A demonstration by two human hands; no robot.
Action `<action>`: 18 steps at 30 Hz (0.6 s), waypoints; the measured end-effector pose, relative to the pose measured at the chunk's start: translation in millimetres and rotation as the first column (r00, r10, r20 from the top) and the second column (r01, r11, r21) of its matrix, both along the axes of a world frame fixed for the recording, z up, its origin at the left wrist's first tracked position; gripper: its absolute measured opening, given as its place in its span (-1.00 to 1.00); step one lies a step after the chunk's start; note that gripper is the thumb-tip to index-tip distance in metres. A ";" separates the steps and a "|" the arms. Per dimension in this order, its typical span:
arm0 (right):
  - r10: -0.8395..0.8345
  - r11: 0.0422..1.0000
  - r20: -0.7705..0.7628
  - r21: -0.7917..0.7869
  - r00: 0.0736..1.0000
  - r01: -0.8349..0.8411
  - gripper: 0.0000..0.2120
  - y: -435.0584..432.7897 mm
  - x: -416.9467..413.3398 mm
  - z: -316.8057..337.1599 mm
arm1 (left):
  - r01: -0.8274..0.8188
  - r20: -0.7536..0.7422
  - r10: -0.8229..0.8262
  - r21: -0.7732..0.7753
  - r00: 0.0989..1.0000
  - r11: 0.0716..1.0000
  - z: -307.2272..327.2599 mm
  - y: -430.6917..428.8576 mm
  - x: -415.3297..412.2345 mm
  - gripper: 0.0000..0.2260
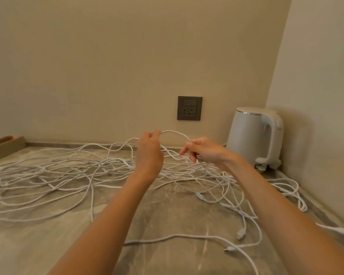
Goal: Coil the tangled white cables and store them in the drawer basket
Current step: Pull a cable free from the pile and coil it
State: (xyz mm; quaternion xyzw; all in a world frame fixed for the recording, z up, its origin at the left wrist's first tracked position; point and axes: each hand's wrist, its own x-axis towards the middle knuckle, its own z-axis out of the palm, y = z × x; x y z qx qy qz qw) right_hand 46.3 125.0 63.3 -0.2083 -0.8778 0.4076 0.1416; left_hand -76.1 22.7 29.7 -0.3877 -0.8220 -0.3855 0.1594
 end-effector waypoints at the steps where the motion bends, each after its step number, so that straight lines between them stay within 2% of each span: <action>1: 0.033 0.998 0.054 0.047 0.998 -0.035 -0.66 1.7 0.0 1.1 | 0.012 -0.166 -0.029 -0.102 0.986 0.995 -3.7 1.5 1.1 -0.47; 3: 0.117 0.989 0.165 0.066 0.979 -0.129 -0.68 3.6 -0.4 4.0 | 0.049 -0.371 -0.137 -0.238 0.919 0.970 -5.0 5.3 2.8 -0.37; 4: 0.136 0.987 0.180 0.058 0.974 -0.148 -0.69 4.0 0.1 5.5 | 0.074 -0.421 -0.195 -0.287 0.886 0.955 -4.9 7.9 2.8 -0.43; 6: 0.140 0.989 0.142 0.035 0.980 -0.146 -0.74 7.0 0.7 6.9 | 0.125 -0.436 -0.272 -0.337 0.858 0.933 -1.9 11.6 1.3 -0.72; 7: 0.135 0.990 0.125 0.032 0.983 -0.140 -0.79 9.3 1.3 7.5 | 0.161 -0.399 -0.285 -0.316 0.872 0.935 0.5 12.8 0.0 -0.83; 8: 0.128 0.990 0.126 0.044 0.984 -0.135 -0.85 11.4 2.1 8.2 | 0.204 -0.348 -0.289 -0.259 0.892 0.944 1.8 13.8 -1.8 -0.86; 11: 0.088 0.981 0.231 0.152 0.969 -0.125 -0.92 18.5 5.5 14.0 | 0.228 -0.233 -0.236 -0.062 0.943 0.972 3.0 14.1 -0.1 -0.80; 13: -0.020 0.947 0.293 0.313 0.956 -0.076 -0.86 21.4 4.5 15.9 | 0.217 -0.201 -0.203 0.050 0.958 0.975 2.8 14.1 4.2 -0.79; 14: -0.090 0.914 0.279 0.405 0.956 -0.032 -0.82 23.1 3.3 15.3 | 0.212 -0.191 -0.192 0.091 0.963 0.973 3.6 14.2 6.7 -0.79; 16: -0.177 0.833 0.108 0.545 0.978 0.091 -0.82 24.0 1.3 13.0 | 0.194 -0.175 -0.163 0.178 0.971 0.965 9.1 14.0 9.9 -0.80; 17: -0.166 0.827 -0.014 0.543 0.986 0.147 -0.85 23.0 1.2 12.2 | 0.179 -0.155 -0.145 0.236 0.977 0.955 12.8 13.5 9.8 -0.80; 18: -0.128 0.871 -0.106 0.463 0.986 0.163 -0.89 22.6 2.6 13.0 | 0.162 -0.137 -0.127 0.287 0.982 0.944 15.5 13.6 8.0 -0.81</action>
